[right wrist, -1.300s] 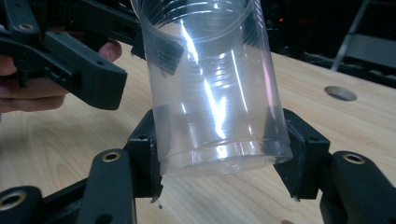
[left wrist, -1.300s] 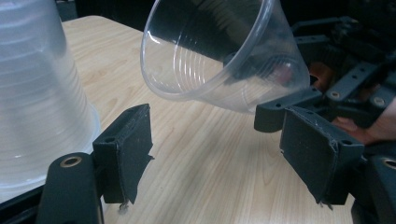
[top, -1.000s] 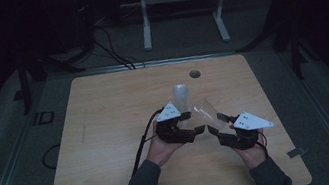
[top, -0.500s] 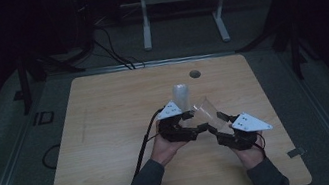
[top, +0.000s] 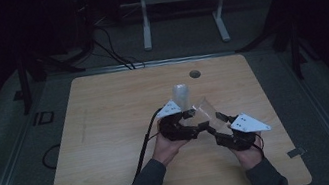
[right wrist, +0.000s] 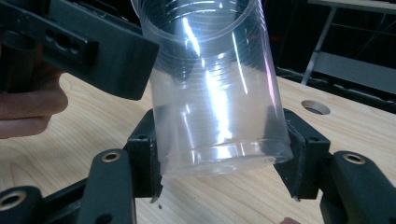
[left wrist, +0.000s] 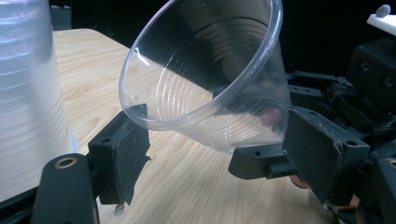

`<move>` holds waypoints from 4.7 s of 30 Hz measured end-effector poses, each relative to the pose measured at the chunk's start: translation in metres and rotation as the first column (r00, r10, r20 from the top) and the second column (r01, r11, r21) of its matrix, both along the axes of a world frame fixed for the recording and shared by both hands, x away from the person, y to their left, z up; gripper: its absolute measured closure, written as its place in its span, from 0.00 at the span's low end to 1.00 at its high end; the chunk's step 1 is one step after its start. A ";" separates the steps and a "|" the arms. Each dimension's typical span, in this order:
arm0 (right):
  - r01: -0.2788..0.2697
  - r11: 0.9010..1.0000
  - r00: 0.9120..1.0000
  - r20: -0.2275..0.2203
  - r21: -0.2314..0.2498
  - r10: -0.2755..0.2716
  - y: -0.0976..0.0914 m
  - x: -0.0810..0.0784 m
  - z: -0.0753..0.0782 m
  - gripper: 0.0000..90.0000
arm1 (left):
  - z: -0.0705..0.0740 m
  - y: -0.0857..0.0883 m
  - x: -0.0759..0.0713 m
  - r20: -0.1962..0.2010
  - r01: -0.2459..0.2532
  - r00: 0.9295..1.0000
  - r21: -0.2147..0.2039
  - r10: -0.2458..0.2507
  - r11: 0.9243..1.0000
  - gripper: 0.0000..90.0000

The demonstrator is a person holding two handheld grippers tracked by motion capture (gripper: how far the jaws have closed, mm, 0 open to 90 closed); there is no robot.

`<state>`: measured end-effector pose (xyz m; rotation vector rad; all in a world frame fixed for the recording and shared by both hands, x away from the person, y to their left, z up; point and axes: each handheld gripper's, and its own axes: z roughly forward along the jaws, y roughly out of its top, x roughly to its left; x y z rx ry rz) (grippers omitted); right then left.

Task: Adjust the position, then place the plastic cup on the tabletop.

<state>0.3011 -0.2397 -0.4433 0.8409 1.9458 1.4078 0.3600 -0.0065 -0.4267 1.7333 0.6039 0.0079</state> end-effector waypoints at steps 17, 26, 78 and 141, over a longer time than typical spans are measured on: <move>-0.002 1.000 1.000 -0.004 -0.005 0.002 0.004 0.000 -0.003 0.46 | -0.001 -0.002 0.002 -0.029 -0.006 1.000 -0.038 0.005 0.999 0.23; -0.012 1.000 1.000 -0.005 -0.016 0.012 0.007 0.000 -0.006 0.46 | 0.000 -0.003 0.003 -0.039 -0.009 0.999 -0.059 0.007 0.998 0.23; -0.140 0.986 0.979 -0.163 -0.086 0.124 0.018 0.008 -0.006 0.43 | 0.006 -0.004 -0.009 0.116 -0.047 0.993 0.113 0.034 0.992 0.32; -0.049 0.998 0.986 -0.160 -0.039 0.043 -0.011 0.007 -0.005 0.31 | 0.013 -0.004 -0.019 0.194 -0.170 0.968 0.035 0.160 0.985 0.31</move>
